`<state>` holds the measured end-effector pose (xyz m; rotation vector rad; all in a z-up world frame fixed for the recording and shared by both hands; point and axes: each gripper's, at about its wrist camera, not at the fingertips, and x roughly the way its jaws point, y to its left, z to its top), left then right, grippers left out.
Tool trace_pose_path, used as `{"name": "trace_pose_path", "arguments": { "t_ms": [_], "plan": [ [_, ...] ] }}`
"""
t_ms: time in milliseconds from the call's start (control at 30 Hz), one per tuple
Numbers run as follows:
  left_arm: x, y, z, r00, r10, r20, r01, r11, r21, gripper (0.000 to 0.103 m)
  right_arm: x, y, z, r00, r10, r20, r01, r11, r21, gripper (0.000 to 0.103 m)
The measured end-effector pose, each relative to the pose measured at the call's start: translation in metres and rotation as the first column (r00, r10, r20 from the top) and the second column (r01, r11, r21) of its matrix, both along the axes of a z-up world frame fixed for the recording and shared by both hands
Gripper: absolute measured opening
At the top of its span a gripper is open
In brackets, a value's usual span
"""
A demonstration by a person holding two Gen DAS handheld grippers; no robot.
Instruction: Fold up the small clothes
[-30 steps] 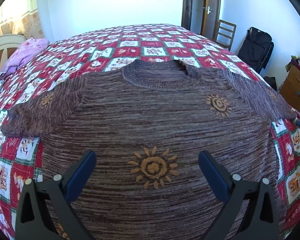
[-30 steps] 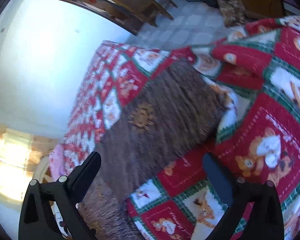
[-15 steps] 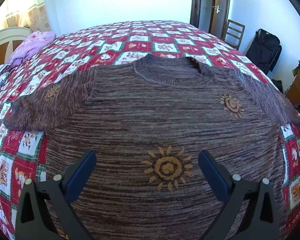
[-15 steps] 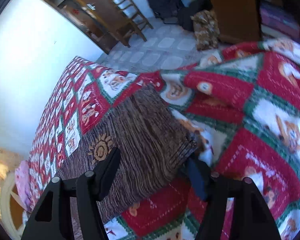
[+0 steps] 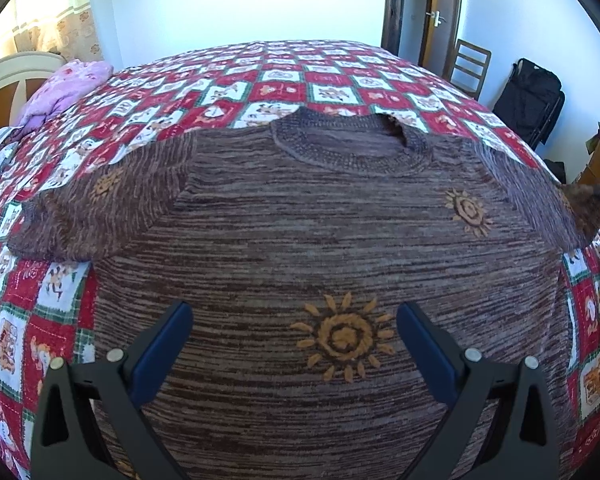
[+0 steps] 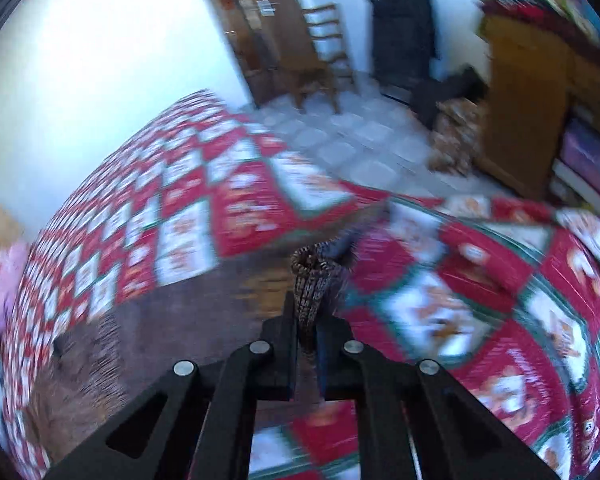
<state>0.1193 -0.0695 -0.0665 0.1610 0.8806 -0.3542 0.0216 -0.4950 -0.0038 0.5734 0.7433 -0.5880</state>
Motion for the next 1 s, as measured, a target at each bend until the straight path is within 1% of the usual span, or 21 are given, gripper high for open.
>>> {"name": "trace_pose_path", "arguments": {
  "t_ms": [133,267,300,367,400,467,533,567,667,767,867,1000],
  "plan": [
    [0.001,0.008,0.003,1.0,0.015,0.009,-0.015,1.0,-0.006,0.103,0.041,0.06,0.019,0.988,0.15,0.018,-0.15,0.988,-0.038,0.006],
    [0.006,0.019,0.006,0.999,0.043,0.028,-0.043,0.999,-0.003,0.103,0.081,0.138,0.02,0.95,0.31,0.042,-0.308,0.95,-0.046,0.006],
    [0.007,0.022,0.007,0.998,0.048,0.029,-0.048,0.999,-0.005,0.103,0.088,0.152,0.019,0.942,0.333,0.046,-0.331,0.942,-0.046,0.006],
    [0.011,0.03,0.007,0.997,0.066,0.032,-0.066,0.998,-0.012,0.103,0.105,0.194,0.011,0.917,0.396,0.049,-0.392,0.918,-0.064,0.006],
    [0.013,0.034,0.007,0.996,0.078,0.033,-0.077,0.997,-0.016,0.103,0.113,0.214,0.005,0.9,0.434,0.039,-0.431,0.899,-0.077,0.006],
    [0.017,0.043,0.007,0.995,0.094,0.036,-0.093,0.995,-0.019,0.103,0.132,0.252,-0.012,0.872,0.489,0.026,-0.487,0.872,-0.058,0.006],
    [0.019,0.05,0.007,0.993,0.108,0.04,-0.108,0.994,-0.016,0.103,0.144,0.279,-0.028,0.855,0.519,0.001,-0.518,0.853,-0.064,0.006],
    [0.021,0.056,0.006,0.992,0.122,0.044,-0.121,0.993,-0.013,0.103,0.149,0.295,-0.039,0.845,0.534,-0.02,-0.533,0.842,-0.081,0.006],
    [0.027,0.07,0.003,0.988,0.151,0.041,-0.15,0.989,-0.014,0.103,0.159,0.32,-0.058,0.833,0.552,-0.043,-0.554,0.827,-0.095,0.006],
    [0.035,0.083,-0.002,0.983,0.181,0.031,-0.18,0.983,-0.021,0.103,0.164,0.336,-0.073,0.83,0.554,-0.069,-0.558,0.822,-0.115,0.006],
    [0.041,0.093,-0.007,0.978,0.206,0.024,-0.206,0.978,-0.029,0.103,0.163,0.343,-0.077,0.831,0.55,-0.085,-0.556,0.815,-0.162,0.006],
    [0.045,0.1,-0.012,0.974,0.227,0.029,-0.226,0.974,-0.022,0.103,0.157,0.347,-0.076,0.83,0.552,-0.082,-0.556,0.808,-0.195,0.006]
  ]
}}
